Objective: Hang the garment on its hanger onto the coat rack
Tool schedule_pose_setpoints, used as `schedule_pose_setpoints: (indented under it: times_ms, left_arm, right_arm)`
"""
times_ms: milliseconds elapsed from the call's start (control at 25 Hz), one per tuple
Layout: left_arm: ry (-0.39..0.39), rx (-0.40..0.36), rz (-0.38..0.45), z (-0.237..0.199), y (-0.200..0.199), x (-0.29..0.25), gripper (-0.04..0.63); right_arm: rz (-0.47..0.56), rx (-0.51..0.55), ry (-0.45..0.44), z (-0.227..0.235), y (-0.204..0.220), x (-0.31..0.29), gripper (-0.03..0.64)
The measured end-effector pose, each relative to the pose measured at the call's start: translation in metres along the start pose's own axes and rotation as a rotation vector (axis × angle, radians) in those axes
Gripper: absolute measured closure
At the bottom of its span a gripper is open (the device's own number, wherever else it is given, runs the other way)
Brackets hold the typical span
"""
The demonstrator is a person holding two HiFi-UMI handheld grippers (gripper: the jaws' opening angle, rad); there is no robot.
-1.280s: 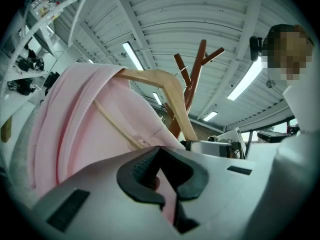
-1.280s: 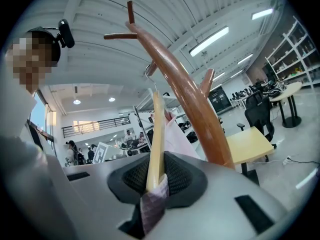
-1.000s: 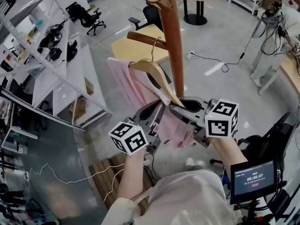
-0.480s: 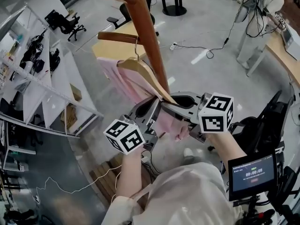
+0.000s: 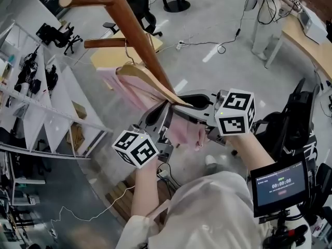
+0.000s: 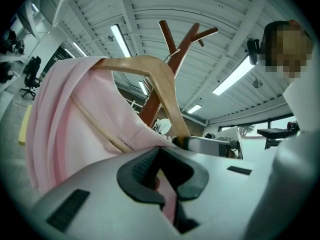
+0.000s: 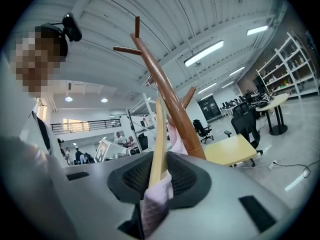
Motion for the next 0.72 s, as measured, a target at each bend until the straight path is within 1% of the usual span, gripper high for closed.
schedule_pose_setpoints:
  times_ms: [120, 280, 400, 560, 720]
  left_arm:
    - [0.007, 0.004, 0.005, 0.004, 0.001, -0.002, 0.589]
    - [0.020, 0.011, 0.014, 0.006, 0.003, -0.006, 0.589]
    - [0.026, 0.014, 0.016, 0.006, 0.003, -0.010, 0.589]
    - [0.048, -0.005, 0.012, 0.010, 0.003, -0.015, 0.589]
    - [0.060, -0.006, 0.014, 0.014, 0.005, -0.019, 0.589]
  right_arm:
    - [0.025, 0.013, 0.006, -0.002, -0.004, 0.008, 0.554]
    - [0.084, -0.002, -0.004, -0.001, -0.008, 0.018, 0.554]
    - [0.094, 0.008, 0.009, 0.001, -0.009, 0.023, 0.552]
    - [0.103, 0.033, 0.030, 0.002, -0.012, 0.028, 0.552]
    - [0.135, 0.042, 0.041, 0.001, -0.015, 0.039, 0.552]
Point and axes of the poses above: the fingertips, and each gripper's own axes: x backward along the fingers, z to its right, y out of its underside, the point moved 1 cm from there along x, backward along the fingers, and after that the axes turned 5 degrees about z, right-handed, at the moved point
